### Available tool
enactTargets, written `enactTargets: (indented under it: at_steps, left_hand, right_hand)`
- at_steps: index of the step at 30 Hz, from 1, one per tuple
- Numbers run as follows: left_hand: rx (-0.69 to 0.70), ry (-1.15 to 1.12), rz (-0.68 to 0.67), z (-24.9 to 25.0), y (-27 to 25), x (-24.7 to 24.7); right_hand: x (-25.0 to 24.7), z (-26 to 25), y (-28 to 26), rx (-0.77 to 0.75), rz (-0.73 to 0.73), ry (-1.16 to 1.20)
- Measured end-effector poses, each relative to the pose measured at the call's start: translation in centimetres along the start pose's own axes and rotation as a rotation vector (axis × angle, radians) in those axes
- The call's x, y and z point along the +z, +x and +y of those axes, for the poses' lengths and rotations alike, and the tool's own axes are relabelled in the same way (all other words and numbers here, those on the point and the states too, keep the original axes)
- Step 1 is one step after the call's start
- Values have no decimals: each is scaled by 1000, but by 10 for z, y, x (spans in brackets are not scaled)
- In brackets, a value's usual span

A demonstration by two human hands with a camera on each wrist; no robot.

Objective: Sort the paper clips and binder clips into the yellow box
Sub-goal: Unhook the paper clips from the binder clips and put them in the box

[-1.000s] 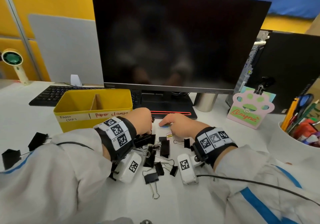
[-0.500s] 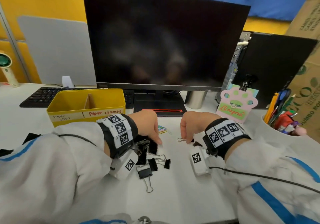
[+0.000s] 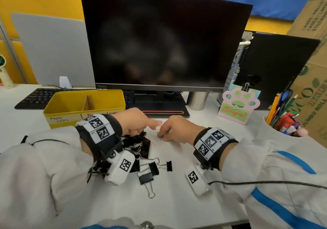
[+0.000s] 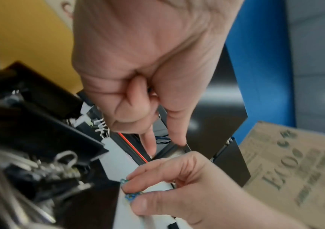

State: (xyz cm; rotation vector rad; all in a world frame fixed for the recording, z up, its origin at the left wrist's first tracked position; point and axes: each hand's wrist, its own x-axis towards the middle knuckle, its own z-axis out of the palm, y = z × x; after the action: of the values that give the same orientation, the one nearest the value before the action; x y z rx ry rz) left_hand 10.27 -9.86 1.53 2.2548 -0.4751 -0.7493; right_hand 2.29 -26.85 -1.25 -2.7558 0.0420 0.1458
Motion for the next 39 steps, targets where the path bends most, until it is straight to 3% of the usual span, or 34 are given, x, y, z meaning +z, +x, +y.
enactTargets:
  at_steps: [3, 5, 9, 12, 14, 17, 21, 24, 27, 29, 31, 33, 35, 39]
  left_hand:
    - [-145, -519, -86, 0, -6, -2]
    - [-225, -686, -101, 0, -9, -2]
    - [-260, -878, -34, -1, -16, 0]
    - [-270, -970, -12, -5, -19, -2]
    - [-291, -1053, -58, -10, -18, -5]
    - [-303, -1213, -186, -16, -13, -12]
    - [-262, -1321, -236, -18, -13, -30]
    - [-223, -1276, -243, -19, -24, -52]
    - [-98, -1148, -46, -20, -31, -82]
    - [30, -911, 218, -24, -32, -107]
    - [117, -468, 510, -35, -32, -129]
    - [131, -6, 668, -56, -30, -147]
    - [95, 198, 689, -81, -24, -159]
    - [86, 398, 592, -105, -16, -157]
  right_hand:
    - [-1, 0, -1, 27, 31, 61]
    - [-2, -3, 1, 40, 38, 13]
    - [-9, -12, 4, 66, 49, -84]
    - [-25, -23, 6, 71, 161, 137]
    - [-39, -41, 5, -9, 199, 301]
    - [-57, -73, 8, -125, 100, 422]
    - [-68, -99, 20, -241, 26, 379]
    - [-72, -112, 38, -285, 189, 487]
    - [-62, -122, 59, -227, 390, 542]
    - [-46, -130, 71, -240, 336, 424]
    - [-27, -138, 75, -283, 188, 223]
    - [-10, -145, 80, -324, 107, 41]
    - [0, -150, 84, -323, 86, -17]
    - [7, -150, 88, -293, 87, -37]
